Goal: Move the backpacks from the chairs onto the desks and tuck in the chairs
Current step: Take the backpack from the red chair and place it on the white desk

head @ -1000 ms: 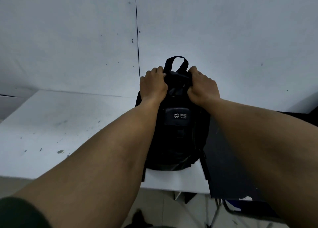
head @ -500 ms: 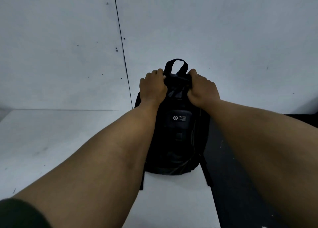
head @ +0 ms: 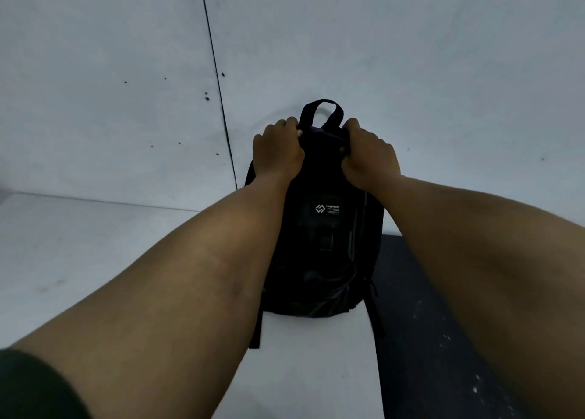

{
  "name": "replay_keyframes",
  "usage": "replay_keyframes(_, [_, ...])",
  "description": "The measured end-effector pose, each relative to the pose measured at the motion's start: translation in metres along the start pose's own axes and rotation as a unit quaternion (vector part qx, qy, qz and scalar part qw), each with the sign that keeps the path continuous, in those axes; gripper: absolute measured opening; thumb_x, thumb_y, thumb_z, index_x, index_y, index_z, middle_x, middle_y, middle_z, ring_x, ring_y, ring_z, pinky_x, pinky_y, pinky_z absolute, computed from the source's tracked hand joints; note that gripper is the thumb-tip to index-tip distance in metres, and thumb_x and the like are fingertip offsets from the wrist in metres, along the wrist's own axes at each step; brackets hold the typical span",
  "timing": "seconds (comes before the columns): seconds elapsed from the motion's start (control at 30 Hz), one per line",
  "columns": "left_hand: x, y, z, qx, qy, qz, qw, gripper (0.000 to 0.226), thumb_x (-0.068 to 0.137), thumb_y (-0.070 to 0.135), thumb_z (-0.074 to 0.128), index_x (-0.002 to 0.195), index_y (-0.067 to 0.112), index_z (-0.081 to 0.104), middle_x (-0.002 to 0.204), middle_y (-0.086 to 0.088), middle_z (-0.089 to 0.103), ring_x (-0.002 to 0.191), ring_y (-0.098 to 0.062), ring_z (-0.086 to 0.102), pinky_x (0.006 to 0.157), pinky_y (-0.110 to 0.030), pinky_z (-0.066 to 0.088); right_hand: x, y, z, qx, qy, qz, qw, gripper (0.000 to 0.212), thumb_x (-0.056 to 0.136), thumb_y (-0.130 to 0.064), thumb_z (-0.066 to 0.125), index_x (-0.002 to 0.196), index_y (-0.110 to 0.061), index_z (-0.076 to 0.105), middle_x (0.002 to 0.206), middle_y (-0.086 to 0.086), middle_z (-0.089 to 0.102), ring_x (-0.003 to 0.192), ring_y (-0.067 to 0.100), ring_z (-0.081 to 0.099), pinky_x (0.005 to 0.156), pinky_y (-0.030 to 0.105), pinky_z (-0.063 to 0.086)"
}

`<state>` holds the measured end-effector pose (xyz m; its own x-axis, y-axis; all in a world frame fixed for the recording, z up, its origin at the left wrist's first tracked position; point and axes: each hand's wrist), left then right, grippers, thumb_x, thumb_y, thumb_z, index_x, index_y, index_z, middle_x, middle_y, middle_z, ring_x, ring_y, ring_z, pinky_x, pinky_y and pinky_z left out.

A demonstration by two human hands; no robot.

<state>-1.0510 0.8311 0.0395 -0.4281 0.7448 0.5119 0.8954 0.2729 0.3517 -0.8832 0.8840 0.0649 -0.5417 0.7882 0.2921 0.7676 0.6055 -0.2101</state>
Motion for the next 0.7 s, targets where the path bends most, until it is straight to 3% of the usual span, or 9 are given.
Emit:
replay_keyframes(0.3, [0.043,-0.001,0.027,-0.016,-0.014,-0.008,1.0,0.021,0.101,0.02,0.042,0.111,0.012,0.058,0.107,-0.008,0.065,0.097,-0.028,0.059,0.079,-0.038,0.041,0.049,0.018,0.018,0.016,0.013,0.008,1.0,0.025,0.083,-0.008,0.046,0.107,-0.013,0.041,0.085,0.005,0.055,0.07,0.032,0.054,0.063,0.037,0.038])
replay_keyframes(0.4, [0.049,-0.002,0.03,-0.078,-0.004,-0.039,0.996,0.019,0.097,0.023,0.052,0.112,0.012,0.054,0.108,-0.007,0.061,0.087,-0.021,0.056,0.069,-0.032,0.039,0.055,0.022,0.027,0.004,0.02,0.021,1.0,0.023,0.087,-0.011,0.046,0.109,-0.012,0.041,0.092,0.008,0.058,0.076,0.035,0.058,0.065,0.038,0.04])
replay_keyframes(0.47, [0.054,-0.002,0.028,-0.102,0.007,-0.056,0.993,0.029,0.093,0.026,0.061,0.115,0.009,0.051,0.114,-0.009,0.053,0.087,-0.021,0.053,0.068,-0.035,0.043,0.058,0.024,0.031,-0.014,0.029,0.032,0.999,0.029,0.087,-0.013,0.05,0.115,-0.011,0.042,0.1,0.01,0.059,0.082,0.036,0.059,0.066,0.038,0.037])
replay_keyframes(0.53, [0.058,-0.004,0.028,-0.058,-0.007,-0.063,0.996,0.035,0.092,0.033,0.062,0.115,0.008,0.053,0.12,-0.013,0.05,0.103,-0.027,0.053,0.077,-0.04,0.049,0.061,0.024,0.032,-0.028,0.048,0.045,0.997,0.038,0.086,-0.016,0.056,0.121,-0.01,0.042,0.108,0.011,0.058,0.09,0.035,0.059,0.066,0.038,0.036])
replay_keyframes(0.6, [0.061,-0.004,0.028,0.027,-0.029,-0.064,0.997,0.037,0.094,0.041,0.056,0.114,0.01,0.057,0.122,-0.014,0.053,0.115,-0.031,0.048,0.09,-0.041,0.043,0.064,0.024,0.032,-0.047,0.064,0.056,0.995,0.047,0.084,-0.02,0.063,0.125,-0.009,0.043,0.116,0.012,0.054,0.101,0.034,0.056,0.066,0.038,0.036])
replay_keyframes(0.7, [0.062,0.001,0.023,0.05,-0.081,-0.071,0.993,0.037,0.098,0.041,0.049,0.117,0.01,0.057,0.122,-0.013,0.057,0.117,-0.032,0.05,0.09,-0.039,0.039,0.065,0.019,0.029,-0.074,0.065,0.079,0.992,0.055,0.082,-0.02,0.069,0.129,-0.007,0.042,0.123,0.015,0.049,0.111,0.034,0.05,0.067,0.039,0.038])
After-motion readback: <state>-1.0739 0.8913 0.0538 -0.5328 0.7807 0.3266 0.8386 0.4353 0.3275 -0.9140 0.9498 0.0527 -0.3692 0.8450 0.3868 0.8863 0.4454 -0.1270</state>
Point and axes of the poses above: each hand's wrist, its own x-axis towards the middle knuckle, its own z-axis out of the palm, y = z × x
